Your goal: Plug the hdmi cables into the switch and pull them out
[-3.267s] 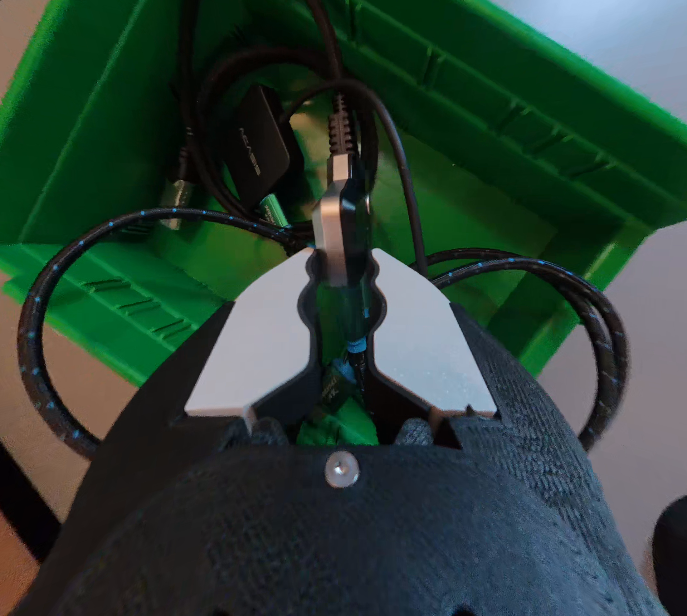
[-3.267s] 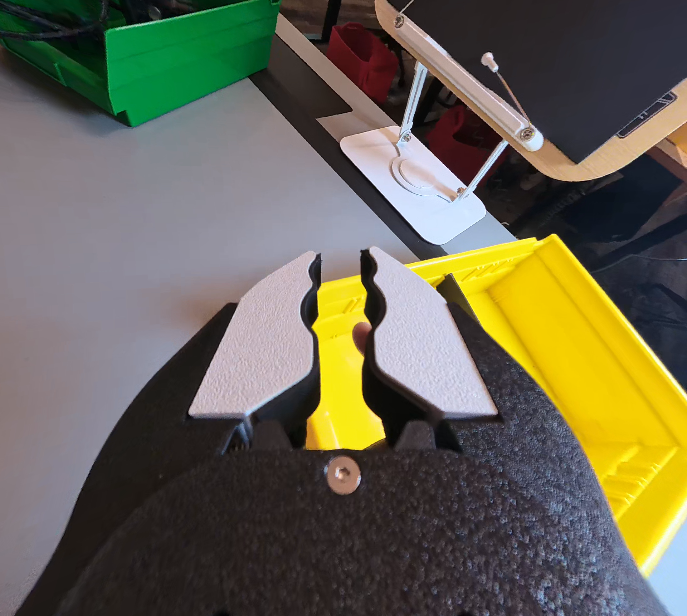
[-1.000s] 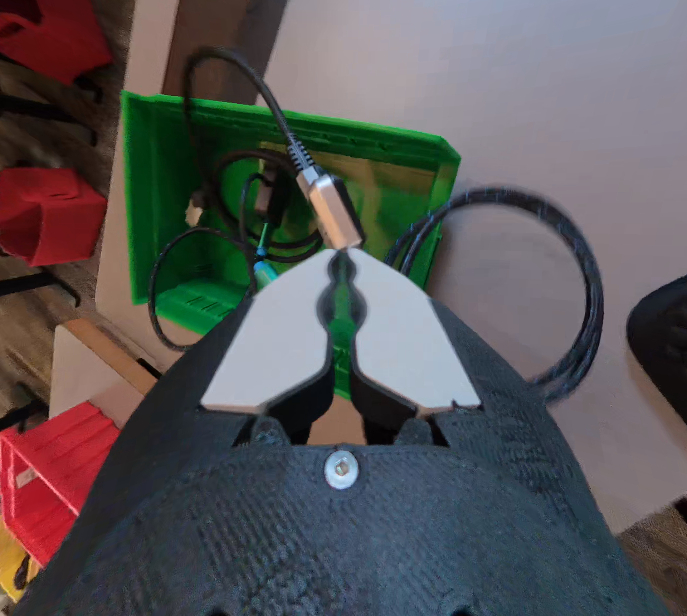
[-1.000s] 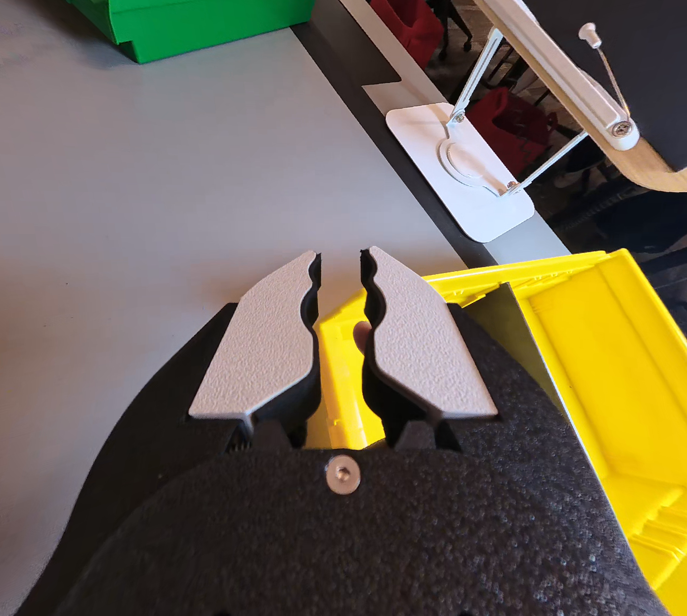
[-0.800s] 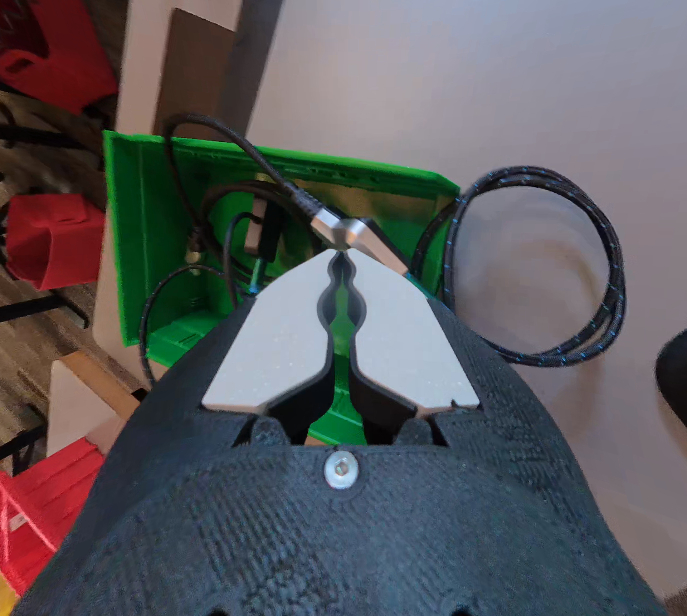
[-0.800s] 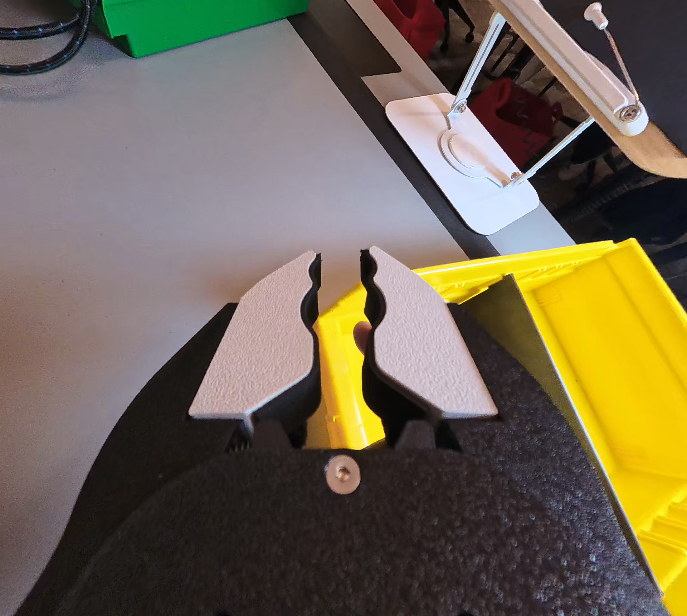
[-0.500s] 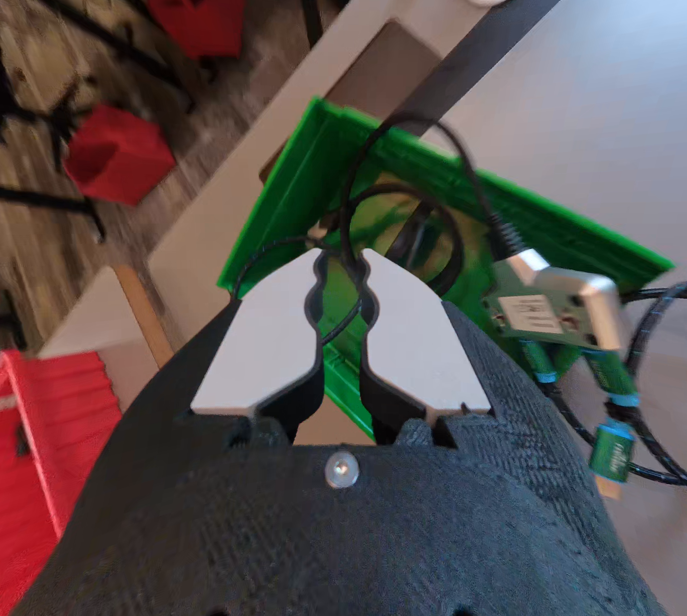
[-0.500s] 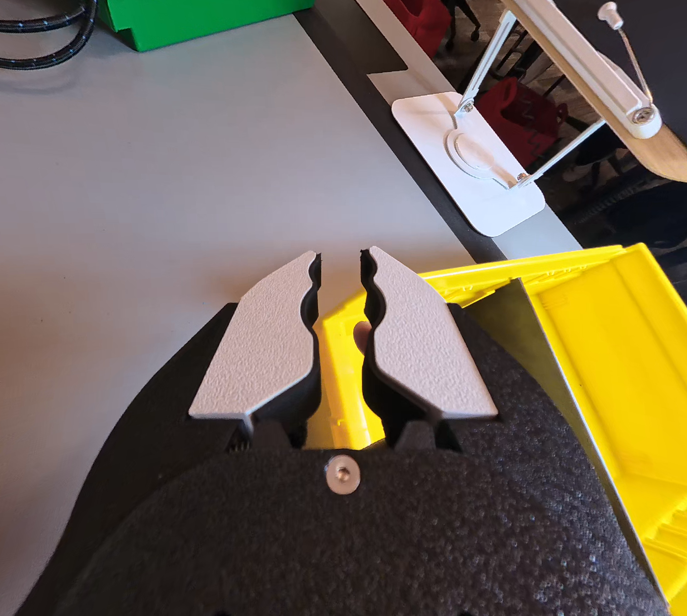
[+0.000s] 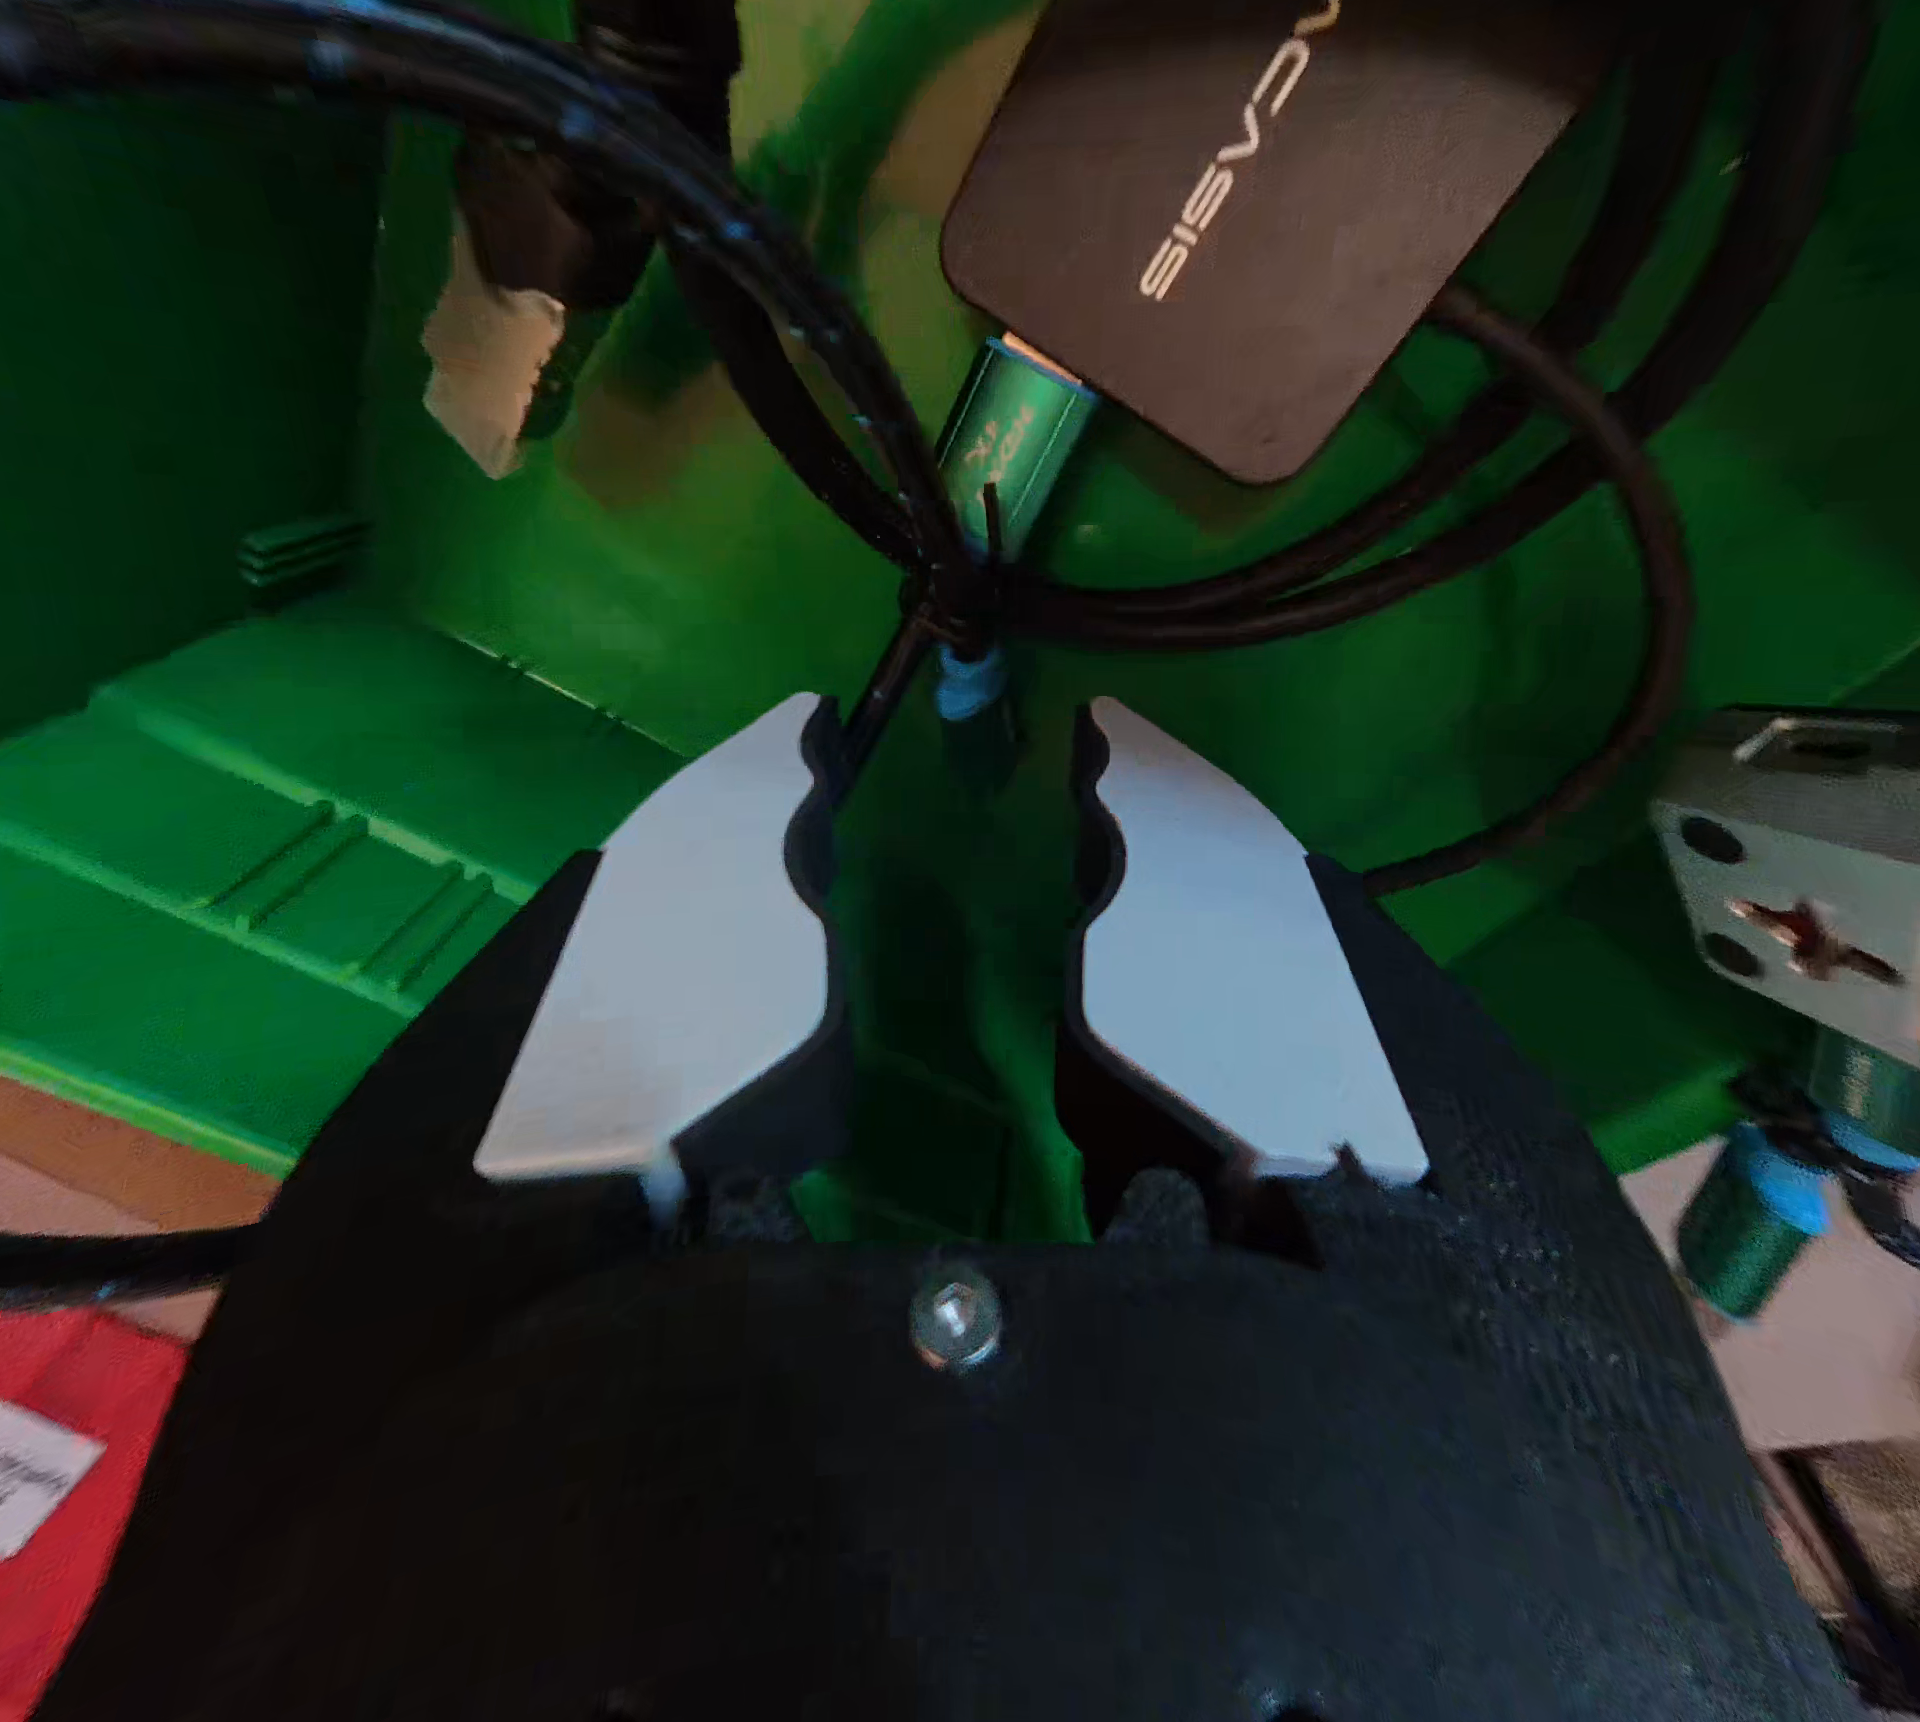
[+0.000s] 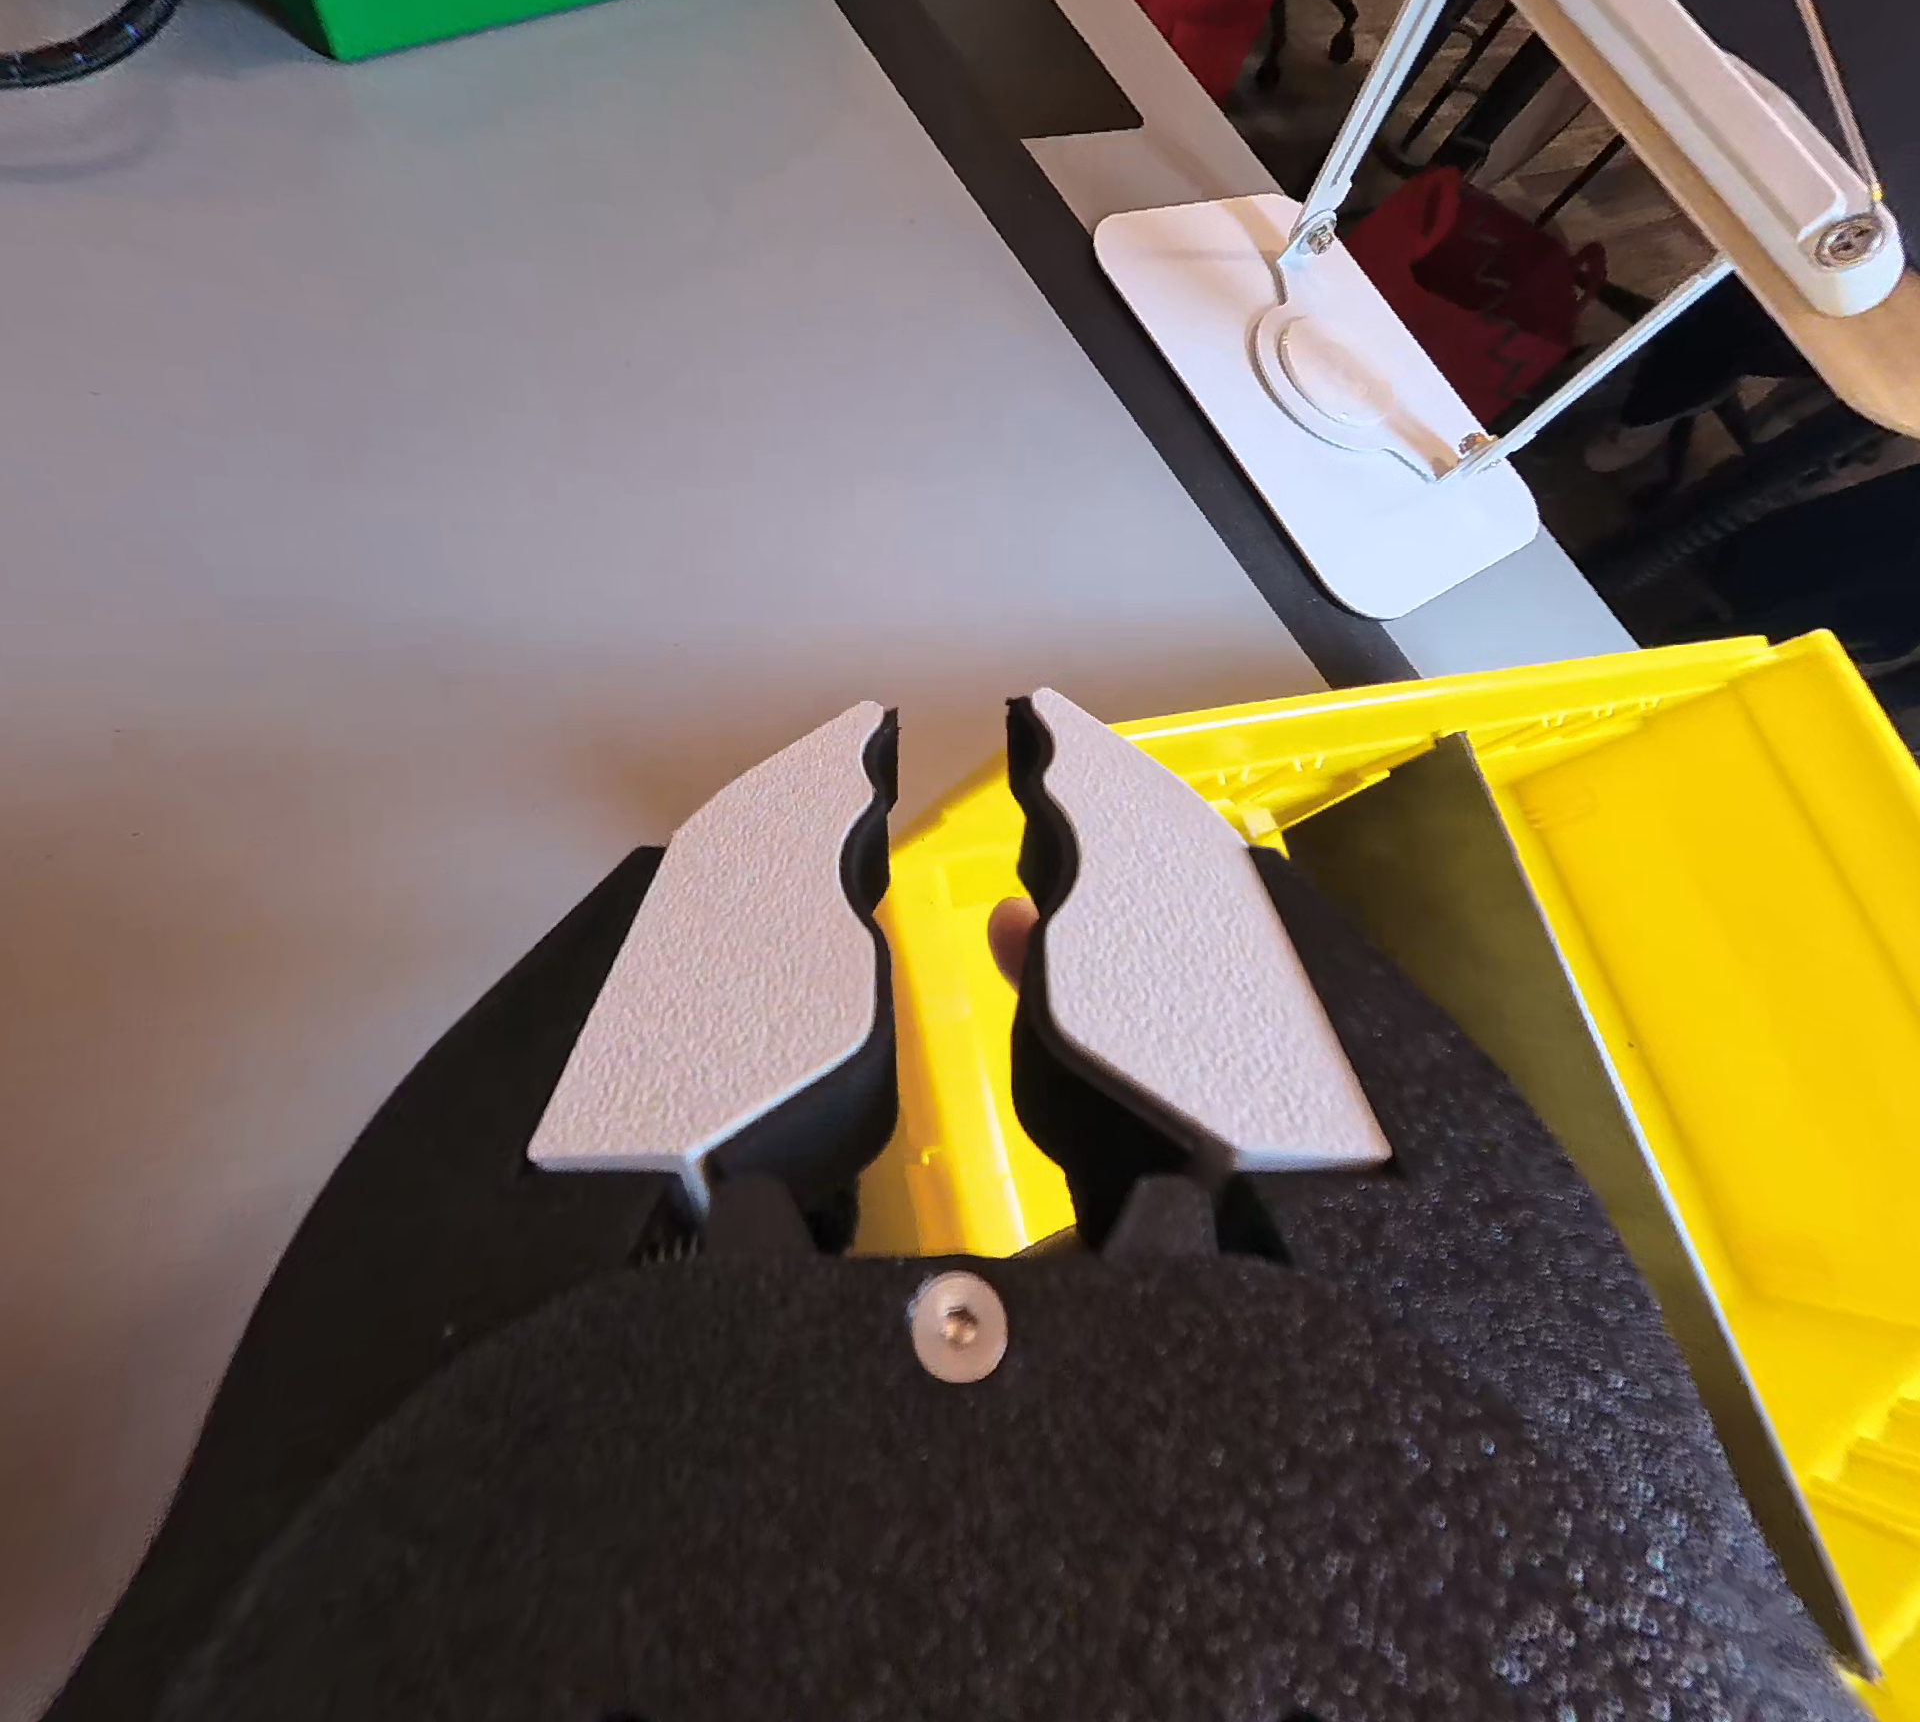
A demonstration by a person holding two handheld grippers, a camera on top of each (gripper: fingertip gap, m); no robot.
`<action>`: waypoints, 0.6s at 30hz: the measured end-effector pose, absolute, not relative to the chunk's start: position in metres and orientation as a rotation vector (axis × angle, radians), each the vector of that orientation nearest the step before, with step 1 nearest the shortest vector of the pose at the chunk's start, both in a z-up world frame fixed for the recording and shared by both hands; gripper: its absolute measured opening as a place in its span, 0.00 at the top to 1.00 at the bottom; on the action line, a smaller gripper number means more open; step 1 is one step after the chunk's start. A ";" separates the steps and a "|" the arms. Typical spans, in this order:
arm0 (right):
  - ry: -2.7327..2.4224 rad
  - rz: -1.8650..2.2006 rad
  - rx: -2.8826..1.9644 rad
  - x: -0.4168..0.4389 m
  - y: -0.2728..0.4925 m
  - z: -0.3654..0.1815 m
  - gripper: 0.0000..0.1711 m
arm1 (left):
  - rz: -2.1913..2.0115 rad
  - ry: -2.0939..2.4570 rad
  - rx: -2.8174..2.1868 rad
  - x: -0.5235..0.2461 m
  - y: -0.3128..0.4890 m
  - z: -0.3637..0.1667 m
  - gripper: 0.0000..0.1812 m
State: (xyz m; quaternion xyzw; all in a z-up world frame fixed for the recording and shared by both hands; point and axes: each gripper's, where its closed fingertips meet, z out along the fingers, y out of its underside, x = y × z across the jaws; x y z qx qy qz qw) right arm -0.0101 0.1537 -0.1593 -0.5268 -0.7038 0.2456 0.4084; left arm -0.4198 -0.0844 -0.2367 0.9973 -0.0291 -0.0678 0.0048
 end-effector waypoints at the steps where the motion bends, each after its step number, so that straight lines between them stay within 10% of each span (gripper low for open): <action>1: -1.775 0.610 -1.324 -0.010 0.154 -0.159 0.88 | -0.275 -0.123 3.106 -0.424 -0.084 -0.239 0.79; 8: -1.784 0.594 -1.309 -0.008 0.151 -0.157 0.88 | -0.542 -0.310 3.011 -0.438 -0.088 -0.232 0.85; 18: -1.787 0.595 -1.305 -0.011 0.149 -0.158 0.88 | -1.392 -0.535 2.483 -0.479 -0.109 -0.052 0.87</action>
